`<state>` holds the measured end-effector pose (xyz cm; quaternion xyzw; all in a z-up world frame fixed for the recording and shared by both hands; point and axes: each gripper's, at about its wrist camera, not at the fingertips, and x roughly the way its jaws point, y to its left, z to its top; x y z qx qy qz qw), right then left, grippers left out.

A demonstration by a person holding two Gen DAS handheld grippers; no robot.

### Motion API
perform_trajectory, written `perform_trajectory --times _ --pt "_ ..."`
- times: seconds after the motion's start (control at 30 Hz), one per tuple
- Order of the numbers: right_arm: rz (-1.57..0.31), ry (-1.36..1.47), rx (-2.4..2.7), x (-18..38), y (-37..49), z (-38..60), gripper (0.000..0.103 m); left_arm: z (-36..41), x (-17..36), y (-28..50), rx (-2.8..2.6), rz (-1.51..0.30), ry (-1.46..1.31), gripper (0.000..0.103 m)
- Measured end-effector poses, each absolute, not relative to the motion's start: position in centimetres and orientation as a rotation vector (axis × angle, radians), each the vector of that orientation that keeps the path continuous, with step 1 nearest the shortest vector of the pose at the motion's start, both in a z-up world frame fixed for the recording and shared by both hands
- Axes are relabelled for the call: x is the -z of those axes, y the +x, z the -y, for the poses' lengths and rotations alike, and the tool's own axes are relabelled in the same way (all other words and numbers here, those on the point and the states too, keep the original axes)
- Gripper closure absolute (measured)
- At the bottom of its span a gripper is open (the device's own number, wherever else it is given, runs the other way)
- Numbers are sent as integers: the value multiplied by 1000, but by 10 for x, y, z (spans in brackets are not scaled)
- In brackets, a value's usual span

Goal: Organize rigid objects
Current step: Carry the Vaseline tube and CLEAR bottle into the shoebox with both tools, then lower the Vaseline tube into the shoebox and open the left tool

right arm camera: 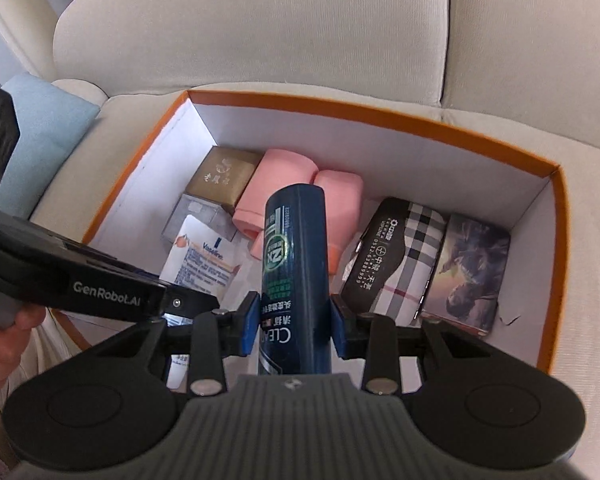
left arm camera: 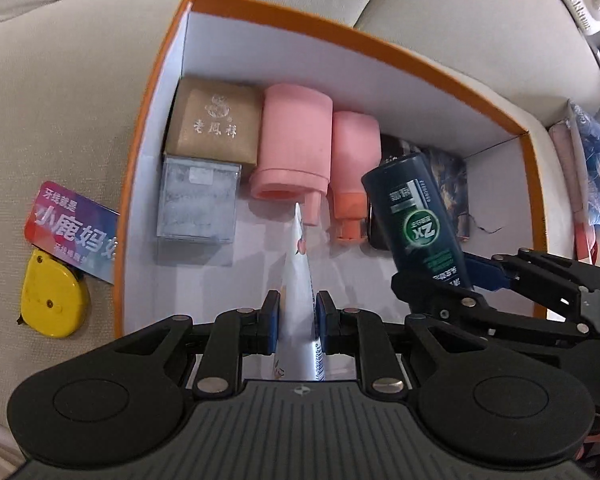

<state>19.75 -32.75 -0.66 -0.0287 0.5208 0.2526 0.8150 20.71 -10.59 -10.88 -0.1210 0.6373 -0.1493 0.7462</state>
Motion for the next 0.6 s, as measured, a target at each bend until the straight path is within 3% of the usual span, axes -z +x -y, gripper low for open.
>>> perform_trajectory --times 0.4,0.6 --pt "-1155 -125 -602 21 195 326 66 123 125 212 315 -1440 -183 80" --pt "-1191 -163 -638 21 195 322 65 125 107 205 320 -1398 -108 73"
